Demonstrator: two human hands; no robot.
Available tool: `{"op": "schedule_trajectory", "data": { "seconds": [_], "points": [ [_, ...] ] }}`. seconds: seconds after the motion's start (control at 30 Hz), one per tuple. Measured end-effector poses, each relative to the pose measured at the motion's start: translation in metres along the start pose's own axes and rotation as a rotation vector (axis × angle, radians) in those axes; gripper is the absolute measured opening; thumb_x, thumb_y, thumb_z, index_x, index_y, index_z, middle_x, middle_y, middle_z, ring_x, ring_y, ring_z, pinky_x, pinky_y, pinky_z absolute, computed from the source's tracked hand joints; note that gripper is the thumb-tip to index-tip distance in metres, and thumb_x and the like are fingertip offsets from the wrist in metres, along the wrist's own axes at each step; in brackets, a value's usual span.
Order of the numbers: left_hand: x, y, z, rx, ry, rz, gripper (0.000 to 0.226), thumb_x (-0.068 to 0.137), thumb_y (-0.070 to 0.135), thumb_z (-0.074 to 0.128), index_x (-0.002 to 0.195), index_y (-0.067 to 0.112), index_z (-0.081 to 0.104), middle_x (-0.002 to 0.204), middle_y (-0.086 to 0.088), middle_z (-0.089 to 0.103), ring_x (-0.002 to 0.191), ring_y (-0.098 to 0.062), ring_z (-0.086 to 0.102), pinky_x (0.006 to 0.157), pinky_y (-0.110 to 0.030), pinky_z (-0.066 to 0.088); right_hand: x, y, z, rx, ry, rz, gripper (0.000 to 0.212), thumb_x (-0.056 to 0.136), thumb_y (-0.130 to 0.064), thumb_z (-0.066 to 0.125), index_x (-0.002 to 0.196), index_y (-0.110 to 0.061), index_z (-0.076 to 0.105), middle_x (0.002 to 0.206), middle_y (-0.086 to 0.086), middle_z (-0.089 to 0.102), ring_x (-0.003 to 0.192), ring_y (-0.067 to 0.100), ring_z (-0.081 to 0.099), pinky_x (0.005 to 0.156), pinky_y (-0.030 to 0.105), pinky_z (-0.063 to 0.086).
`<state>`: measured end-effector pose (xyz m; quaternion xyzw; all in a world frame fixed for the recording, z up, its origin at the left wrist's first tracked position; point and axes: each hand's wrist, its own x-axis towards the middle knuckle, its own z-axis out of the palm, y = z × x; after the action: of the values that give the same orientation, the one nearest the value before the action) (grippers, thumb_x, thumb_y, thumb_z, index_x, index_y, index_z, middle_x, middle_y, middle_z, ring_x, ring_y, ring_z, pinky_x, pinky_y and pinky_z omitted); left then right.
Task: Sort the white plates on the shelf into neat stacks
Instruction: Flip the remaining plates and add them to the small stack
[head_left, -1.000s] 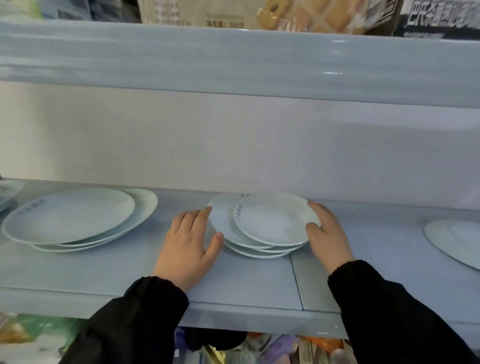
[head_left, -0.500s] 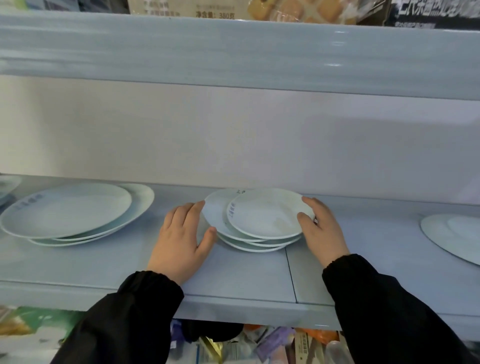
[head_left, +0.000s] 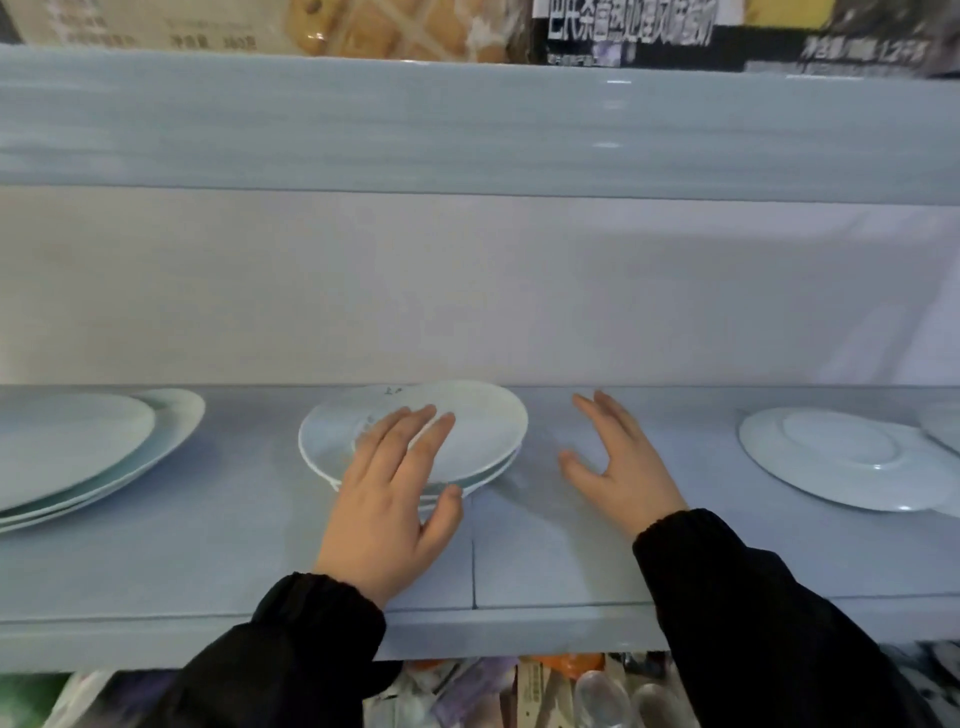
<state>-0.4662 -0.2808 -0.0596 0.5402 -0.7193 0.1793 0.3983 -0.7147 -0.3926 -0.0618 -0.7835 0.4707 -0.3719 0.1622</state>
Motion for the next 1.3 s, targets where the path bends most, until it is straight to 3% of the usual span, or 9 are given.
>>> {"op": "schedule_trajectory", "data": {
  "seconds": [0.33, 0.47, 0.7, 0.8, 0.93, 1.3],
  "points": [
    [0.037, 0.107, 0.084, -0.017, -0.104, 0.081, 0.050, 0.091, 0.034, 0.053, 0.138, 0.015, 0.051, 0.135, -0.004, 0.054, 0.128, -0.028, 0.046, 0.106, -0.044, 0.037, -0.017, 0.085, -0.087, -0.147, 0.007, -0.063, 0.073, 0.081, -0.053, 0.058, 0.148, -0.035, 0.035, 0.159, -0.012, 0.022, 0.145, 0.004, 0.018, 0.113, 0.022, 0.020],
    [0.052, 0.152, 0.117, -0.023, -0.165, 0.069, 0.054, 0.092, 0.038, 0.050, 0.142, 0.019, 0.046, 0.138, -0.001, 0.051, 0.131, -0.026, 0.042, 0.108, -0.039, 0.035, -0.025, 0.130, -0.130, -0.220, 0.020, -0.083, 0.074, 0.078, -0.059, 0.053, 0.147, -0.036, 0.037, 0.158, -0.011, 0.026, 0.146, 0.005, 0.016, 0.115, 0.023, 0.019],
    [0.076, 0.228, 0.177, -0.050, -0.254, 0.077, 0.060, 0.092, 0.047, 0.044, 0.146, 0.022, 0.038, 0.143, 0.003, 0.045, 0.136, -0.020, 0.034, 0.113, -0.035, 0.030, -0.040, 0.208, -0.204, -0.335, 0.093, -0.083, 0.069, 0.078, -0.060, 0.048, 0.141, -0.031, 0.047, 0.152, -0.004, 0.039, 0.141, 0.016, 0.033, 0.114, 0.033, 0.029],
    [0.085, 0.260, 0.198, -0.112, -0.318, 0.091, 0.063, 0.093, 0.052, 0.038, 0.150, 0.026, 0.029, 0.149, 0.005, 0.036, 0.141, -0.015, 0.023, 0.116, -0.030, 0.023, -0.043, 0.234, -0.231, -0.293, 0.095, -0.025, 0.070, 0.076, -0.062, 0.047, 0.141, -0.034, 0.047, 0.152, -0.009, 0.037, 0.141, 0.011, 0.030, 0.114, 0.028, 0.025],
    [0.100, 0.296, 0.223, -0.154, -0.389, 0.116, 0.070, 0.091, 0.059, 0.036, 0.153, 0.028, 0.022, 0.154, 0.007, 0.029, 0.144, -0.012, 0.016, 0.117, -0.025, 0.016, -0.043, 0.265, -0.260, -0.281, 0.114, -0.002, 0.074, 0.074, -0.065, 0.045, 0.141, -0.032, 0.048, 0.152, -0.005, 0.039, 0.140, 0.014, 0.032, 0.113, 0.032, 0.028],
    [0.140, 0.329, 0.283, -0.097, -0.526, 0.009, 0.096, 0.069, 0.077, 0.044, 0.151, 0.033, 0.020, 0.155, 0.008, 0.025, 0.143, -0.011, 0.016, 0.118, -0.034, 0.017, -0.035, 0.291, -0.276, -0.132, 0.133, 0.023, 0.072, 0.075, -0.064, 0.041, 0.139, -0.032, 0.048, 0.149, -0.007, 0.042, 0.138, 0.006, 0.030, 0.106, 0.022, 0.025]
  ]
}}
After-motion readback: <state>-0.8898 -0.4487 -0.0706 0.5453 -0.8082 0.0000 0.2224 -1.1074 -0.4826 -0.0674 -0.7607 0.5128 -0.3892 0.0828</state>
